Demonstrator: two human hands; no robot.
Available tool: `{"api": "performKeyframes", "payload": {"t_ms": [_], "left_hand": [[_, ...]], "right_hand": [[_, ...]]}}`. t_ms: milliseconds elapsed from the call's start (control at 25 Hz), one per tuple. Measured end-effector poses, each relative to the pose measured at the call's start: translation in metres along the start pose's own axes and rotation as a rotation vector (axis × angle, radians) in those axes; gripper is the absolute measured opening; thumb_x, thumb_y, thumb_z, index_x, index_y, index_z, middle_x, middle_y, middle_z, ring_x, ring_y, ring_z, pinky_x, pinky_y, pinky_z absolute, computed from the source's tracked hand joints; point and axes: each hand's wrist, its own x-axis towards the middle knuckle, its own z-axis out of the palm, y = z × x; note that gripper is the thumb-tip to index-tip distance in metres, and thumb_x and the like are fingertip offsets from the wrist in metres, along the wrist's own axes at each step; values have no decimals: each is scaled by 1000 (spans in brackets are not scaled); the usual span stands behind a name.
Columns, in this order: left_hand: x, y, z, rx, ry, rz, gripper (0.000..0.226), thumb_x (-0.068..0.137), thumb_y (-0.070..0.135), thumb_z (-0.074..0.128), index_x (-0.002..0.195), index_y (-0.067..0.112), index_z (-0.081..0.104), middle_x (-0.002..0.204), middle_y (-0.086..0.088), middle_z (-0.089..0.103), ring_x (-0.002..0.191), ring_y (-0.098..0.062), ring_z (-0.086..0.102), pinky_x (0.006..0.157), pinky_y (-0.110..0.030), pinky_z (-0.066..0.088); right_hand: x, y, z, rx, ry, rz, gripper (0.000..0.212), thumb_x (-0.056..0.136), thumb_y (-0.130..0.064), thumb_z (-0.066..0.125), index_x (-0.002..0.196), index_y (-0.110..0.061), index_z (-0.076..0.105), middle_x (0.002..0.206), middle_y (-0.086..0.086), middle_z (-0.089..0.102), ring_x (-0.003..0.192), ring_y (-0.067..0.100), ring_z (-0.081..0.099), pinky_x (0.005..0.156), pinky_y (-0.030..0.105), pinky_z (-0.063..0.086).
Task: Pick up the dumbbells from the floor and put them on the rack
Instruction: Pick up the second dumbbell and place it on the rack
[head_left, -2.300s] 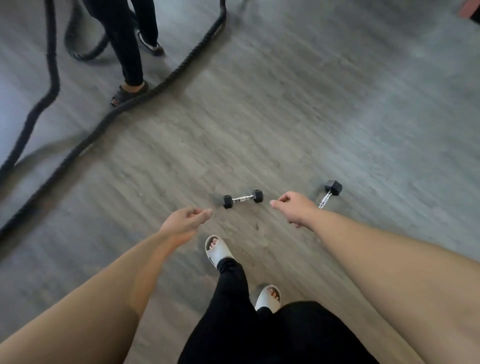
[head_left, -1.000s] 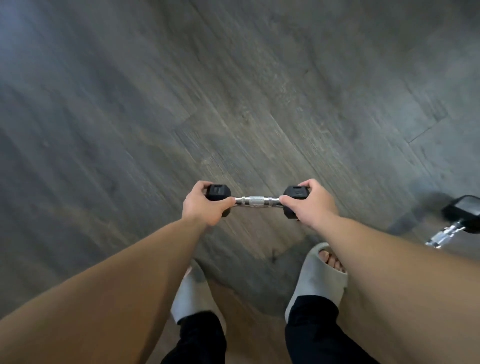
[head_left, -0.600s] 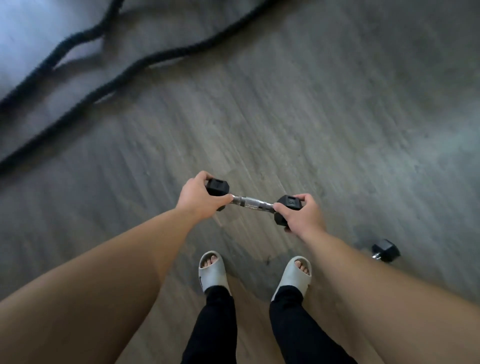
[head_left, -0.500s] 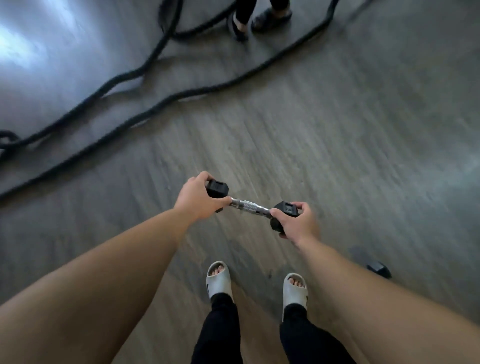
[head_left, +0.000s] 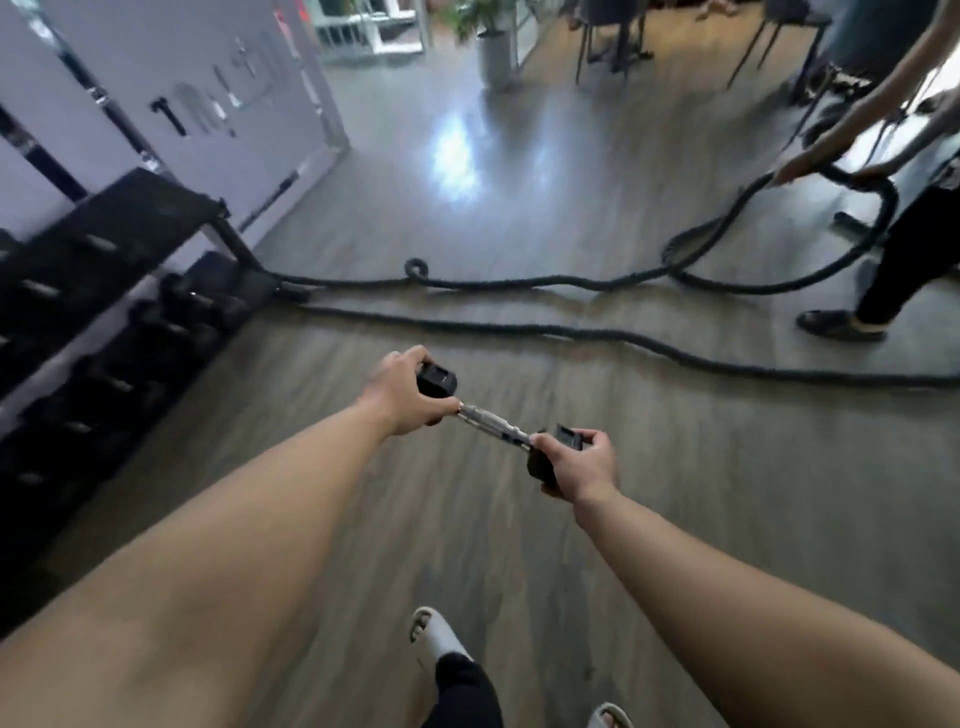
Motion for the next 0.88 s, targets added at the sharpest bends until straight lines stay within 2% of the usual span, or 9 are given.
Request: {"api": "performKeyframes", "payload": {"t_ms": [160,280,360,520,600,720,880], "left_hand": [[-71,-102,-75,-88,174,-197,55,61,52,92,102,26,66,101,-1,69,89,-21,66,73,-31,52],[-119,-192,-124,-147,269,-333,57,64,52,92,107,25,66,105,1,68,94,-21,63,76,-27,44],[-148,-255,-153,-160,326,-397,58,63,54,91,106,25,65,104,3,68,95,-20,64,75,-28,44],[-191,-362,-212,-162,366,-504,77,58,61,88,119,22,62,115,3,64,103,-18,63,86,-30,52],[-211,-418,-244,-171,385,-570,85,52,66,86,121,20,64,116,4,65,104,-17,64,90,-34,56],[-238,-488,-292,-190,422,-653,86,52,65,86,124,22,66,114,2,65,101,-17,65,82,-31,56],[-249,-568,-342,-268,463,-706,55,69,46,91,113,24,66,92,12,63,77,-2,60,58,-16,43]], "right_hand": [[-57,-10,100,-160,-184,-98,47,72,-21,93,99,-19,55,88,6,68,63,23,68,71,53,65],[-102,-1,191,-271,-305,-154,50,68,-23,95,101,-18,57,88,5,71,61,21,70,66,48,65],[-131,14,255,-323,-386,-160,52,69,-22,95,105,-16,59,87,5,71,59,19,70,67,47,65],[-182,61,372,-354,-482,-118,53,70,-20,94,110,-13,61,88,6,72,64,21,71,73,53,65],[-212,84,431,-377,-533,-104,53,70,-21,92,112,-12,62,90,5,73,68,22,73,72,50,67],[-252,107,514,-401,-613,-83,56,64,-25,93,111,-15,64,97,6,75,77,21,76,64,42,68],[-283,116,615,-441,-684,-75,55,64,-27,94,108,-19,62,101,3,72,84,18,75,67,46,69]]}}
